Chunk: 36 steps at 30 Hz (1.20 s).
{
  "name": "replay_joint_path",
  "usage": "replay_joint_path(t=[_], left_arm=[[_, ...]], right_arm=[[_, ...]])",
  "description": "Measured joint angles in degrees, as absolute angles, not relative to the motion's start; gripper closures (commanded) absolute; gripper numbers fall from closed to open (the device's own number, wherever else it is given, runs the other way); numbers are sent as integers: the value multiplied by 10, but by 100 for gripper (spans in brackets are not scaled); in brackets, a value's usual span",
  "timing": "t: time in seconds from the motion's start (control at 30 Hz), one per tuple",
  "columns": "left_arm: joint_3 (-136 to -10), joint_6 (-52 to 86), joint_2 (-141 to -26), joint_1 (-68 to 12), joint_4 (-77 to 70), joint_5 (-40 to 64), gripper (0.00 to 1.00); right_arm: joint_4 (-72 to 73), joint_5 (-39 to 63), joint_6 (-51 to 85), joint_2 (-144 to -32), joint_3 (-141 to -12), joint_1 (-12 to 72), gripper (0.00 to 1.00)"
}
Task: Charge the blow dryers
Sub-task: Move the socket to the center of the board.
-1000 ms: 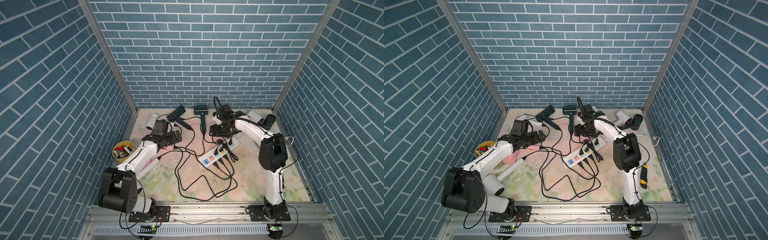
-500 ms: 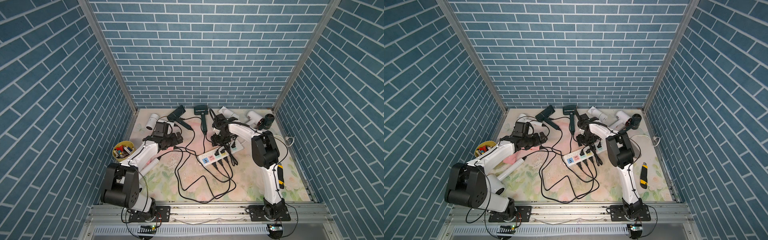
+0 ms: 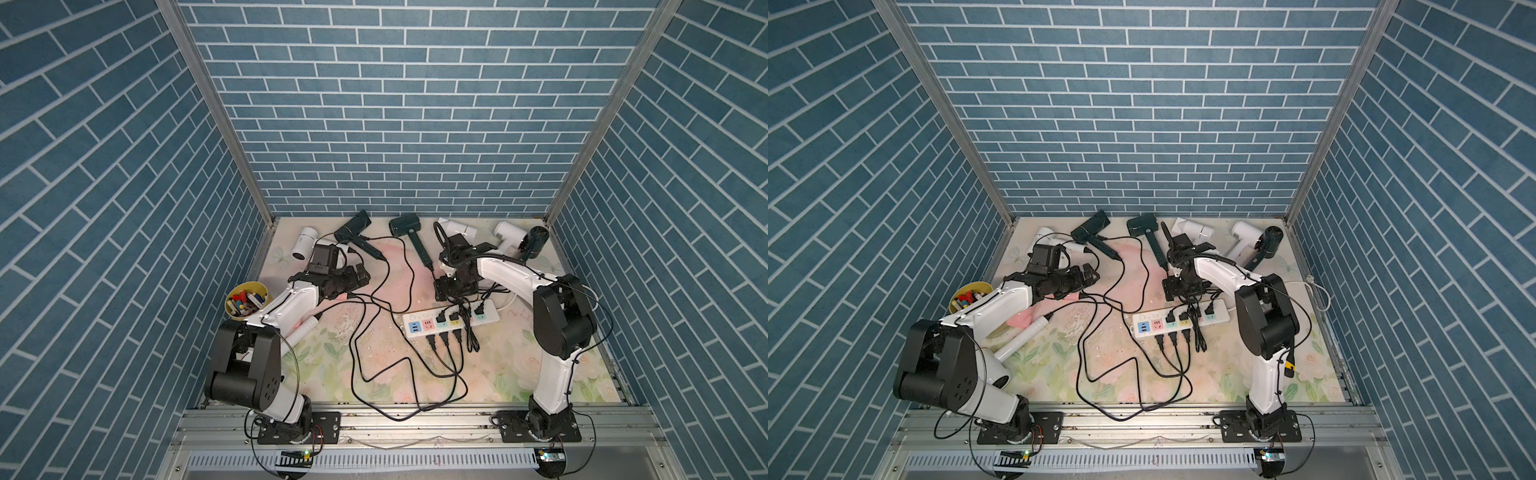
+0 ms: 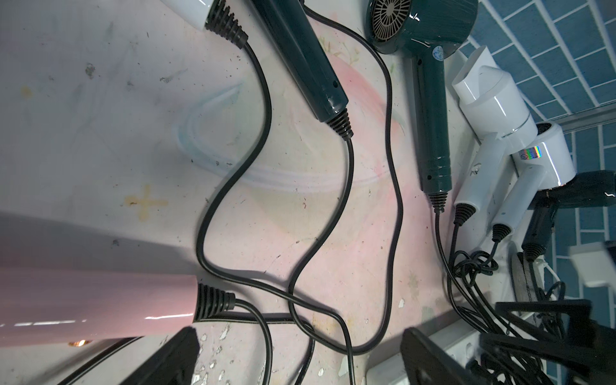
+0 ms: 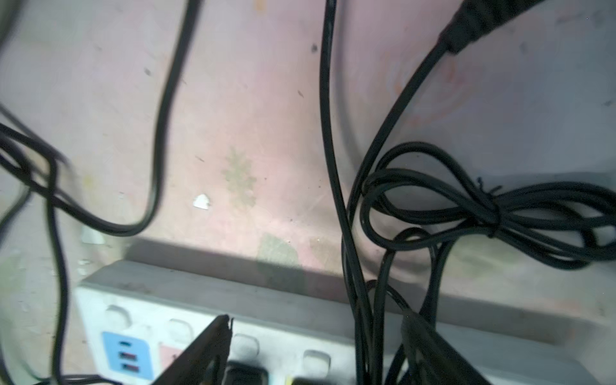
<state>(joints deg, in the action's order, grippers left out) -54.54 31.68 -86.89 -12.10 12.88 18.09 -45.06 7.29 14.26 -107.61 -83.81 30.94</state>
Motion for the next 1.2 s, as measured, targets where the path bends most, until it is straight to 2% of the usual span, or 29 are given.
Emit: replay_joint_path(t=[0.23,0.37,0.5,0.63,0.87,1.2], left_arm=[[-545,320,-869,-136,94,176,1],[-548,339,-884,-143,72,179,1],[-574,367,-919,-154,75,189,1],[-637,386,-951,-167,114,205,1],[-770,390,-981,-172,221,234,1],[-934,378,-1056,-172,441,265,1]], right_arm=[[-378,67,153,-1023,-839,271,10],[-370,77,167,-1025,-849,231,1],[-395,93,189,-1040,-898,195,1],[-430,107,212,-1059,-953,174,1],[-502,146,238,-1061,-962,157,5],[-616,209,238,-1089,-1003,153,11]])
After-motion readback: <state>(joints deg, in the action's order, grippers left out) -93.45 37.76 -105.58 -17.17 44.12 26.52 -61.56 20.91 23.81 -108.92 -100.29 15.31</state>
